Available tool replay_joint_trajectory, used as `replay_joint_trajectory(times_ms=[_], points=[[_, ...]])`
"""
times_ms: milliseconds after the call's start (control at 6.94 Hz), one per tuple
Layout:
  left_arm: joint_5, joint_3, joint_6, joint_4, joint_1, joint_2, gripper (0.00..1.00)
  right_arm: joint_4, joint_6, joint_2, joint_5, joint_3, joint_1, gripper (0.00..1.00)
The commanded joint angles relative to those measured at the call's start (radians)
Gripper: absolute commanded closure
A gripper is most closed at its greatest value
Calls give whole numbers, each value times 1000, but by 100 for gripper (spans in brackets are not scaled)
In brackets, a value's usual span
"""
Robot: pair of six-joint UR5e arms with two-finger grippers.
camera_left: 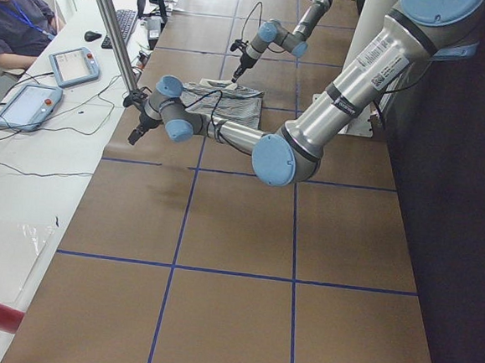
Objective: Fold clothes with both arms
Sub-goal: 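Drag the collar with the right gripper to turn the shirt lengthwise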
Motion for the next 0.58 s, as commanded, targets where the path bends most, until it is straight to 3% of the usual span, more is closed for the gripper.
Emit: replay_joint_trajectory(times_ms=[0, 288, 432], points=[[0, 0, 0, 0, 0, 0, 0, -24, -123, 4, 6, 47, -6, 0], [0, 0, 0, 0, 2, 1, 0, -287, -256, 17, 63, 236, -4, 0], [0, 2, 0, 0, 3, 2, 0, -300, -270, 14, 43, 243, -56, 0]])
